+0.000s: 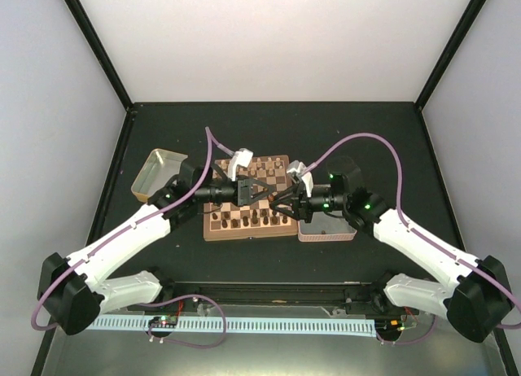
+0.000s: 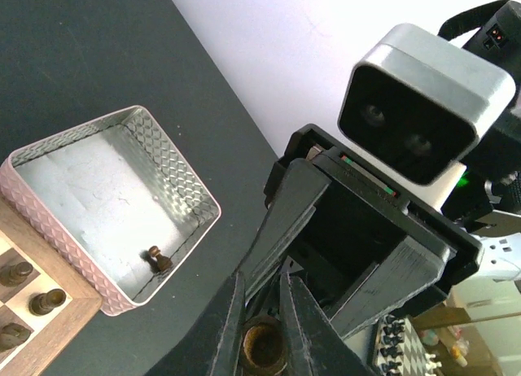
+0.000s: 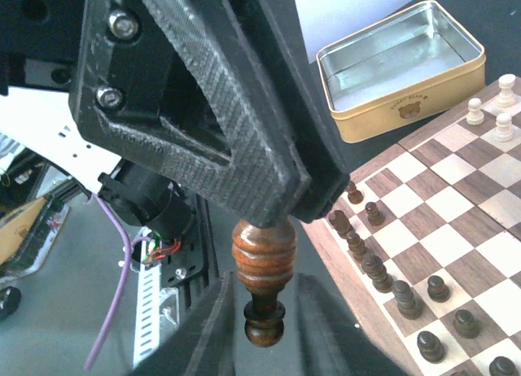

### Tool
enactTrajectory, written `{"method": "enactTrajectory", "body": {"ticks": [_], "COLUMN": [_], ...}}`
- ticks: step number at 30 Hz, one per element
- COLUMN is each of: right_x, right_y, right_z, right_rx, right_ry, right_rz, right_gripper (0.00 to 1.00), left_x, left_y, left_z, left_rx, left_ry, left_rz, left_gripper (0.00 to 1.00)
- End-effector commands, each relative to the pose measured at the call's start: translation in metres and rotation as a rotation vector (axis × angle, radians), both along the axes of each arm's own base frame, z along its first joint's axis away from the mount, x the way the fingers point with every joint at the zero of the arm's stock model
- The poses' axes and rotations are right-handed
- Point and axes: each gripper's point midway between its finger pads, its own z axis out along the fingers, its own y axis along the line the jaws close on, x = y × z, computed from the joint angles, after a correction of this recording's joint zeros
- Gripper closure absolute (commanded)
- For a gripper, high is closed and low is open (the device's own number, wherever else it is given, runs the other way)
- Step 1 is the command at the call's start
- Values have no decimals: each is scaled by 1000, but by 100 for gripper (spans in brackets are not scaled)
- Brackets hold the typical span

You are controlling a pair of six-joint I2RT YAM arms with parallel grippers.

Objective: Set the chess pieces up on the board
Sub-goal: Pick up the chess piece from the storage box.

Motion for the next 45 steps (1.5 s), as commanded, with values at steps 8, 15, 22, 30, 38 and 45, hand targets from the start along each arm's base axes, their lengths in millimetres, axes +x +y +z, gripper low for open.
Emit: {"method": "enactTrajectory", "body": {"ticks": [8, 15, 22, 30, 38, 45], "right_x": [5, 22, 32, 43, 47, 45], "right_y": [-4, -8, 12, 12, 10, 16], "right_z": [49, 80, 97, 93, 83, 72], "right_rx": [214, 477, 633, 672, 645, 588], "right_ry": [-10, 165, 357, 435, 502, 530], "right_rz": [-111, -228, -184, -239, -290, -303], "right_gripper": [44, 29, 33, 49, 59, 60], "left_x": [16, 28, 36, 43, 45, 48], "left_y": [21, 36, 40, 44, 48, 51], "left_z": [42, 56, 69, 63, 65, 67], "left_rx": [-96, -237, -370, -429, -448, -466], "left_ry": [-37, 99, 220, 269, 260, 254], "left_rz": [134, 226, 270, 315, 334, 348], "left_gripper": [98, 99, 98, 98, 99, 99]}}
